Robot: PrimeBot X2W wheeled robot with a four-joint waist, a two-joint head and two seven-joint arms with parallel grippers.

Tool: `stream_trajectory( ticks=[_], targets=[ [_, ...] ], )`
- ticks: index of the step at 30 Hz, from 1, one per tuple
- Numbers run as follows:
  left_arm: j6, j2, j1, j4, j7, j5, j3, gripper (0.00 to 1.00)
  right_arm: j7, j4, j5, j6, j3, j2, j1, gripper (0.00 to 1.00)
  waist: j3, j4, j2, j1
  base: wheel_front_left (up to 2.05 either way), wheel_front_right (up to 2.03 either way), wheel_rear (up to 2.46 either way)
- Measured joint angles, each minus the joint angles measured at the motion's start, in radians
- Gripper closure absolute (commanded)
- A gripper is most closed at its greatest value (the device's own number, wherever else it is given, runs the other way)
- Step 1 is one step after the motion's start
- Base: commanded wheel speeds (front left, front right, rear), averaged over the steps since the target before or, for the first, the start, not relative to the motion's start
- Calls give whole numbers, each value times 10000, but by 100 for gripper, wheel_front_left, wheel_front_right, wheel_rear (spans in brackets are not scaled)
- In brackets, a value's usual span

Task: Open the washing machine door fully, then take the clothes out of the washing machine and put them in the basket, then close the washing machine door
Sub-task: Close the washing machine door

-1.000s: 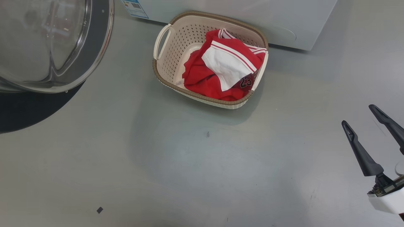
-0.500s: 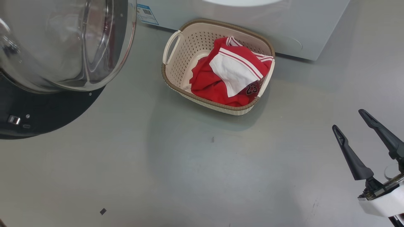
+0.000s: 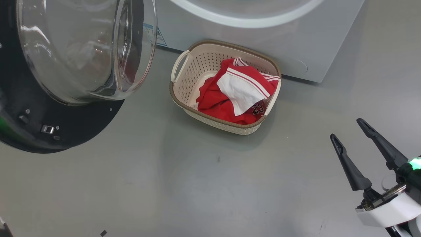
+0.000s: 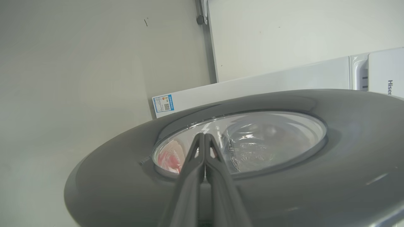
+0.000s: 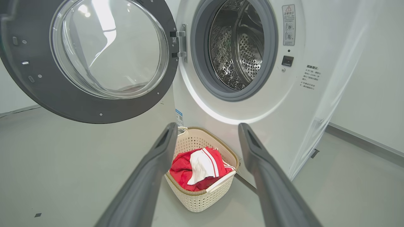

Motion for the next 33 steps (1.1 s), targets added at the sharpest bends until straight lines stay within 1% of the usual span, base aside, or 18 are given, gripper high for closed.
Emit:
stream_trajectory(
  ticks=[2,5,9,11,15,18,21,25,28,33],
  targets=[
    [-138,8,186,-100,353,-2,-203,100,0,44,0,0,82,84,-27,0,-119,-23,0,0,0,0,0],
    [-203,-27,400,-222,825,-17,-441,100,0,153,0,0,134,190,-35,0,-284,-67,0,0,0,0,0],
    [-357,-71,573,-416,1229,-17,-667,100,0,293,-2,0,136,307,-38,0,-484,-110,0,0,0,0,0],
    [-499,-81,740,-600,1584,-19,-867,100,0,380,-2,0,211,493,-66,0,-628,-131,0,0,0,0,0],
    [-706,-146,1106,-880,1977,-21,-1154,100,0,510,-2,0,336,648,-170,0,-819,-173,0,0,0,0,0],
    [-813,-217,1251,-1005,2192,-105,-1250,100,0,594,-2,0,330,773,-181,0,-960,-211,0,0,0,0,0],
    [-1081,-295,1451,-1212,2414,-105,-1536,100,0,692,-12,0,370,886,-181,0,-1100,-245,0,0,0,0,0],
    [-1300,-531,1656,-1480,2554,-113,-1799,100,0,802,-17,0,477,1089,-182,0,-1282,-299,0,0,0,0,0],
    [-1383,-644,1693,-1649,2648,-318,-1923,100,0,817,-42,0,495,1162,-181,0,-1355,-356,0,0,0,0,0],
    [-1478,-807,1768,-1866,2660,-468,-2420,100,0,876,-84,0,497,1202,-182,0,-1402,-409,0,0,0,0,0]
  ],
)
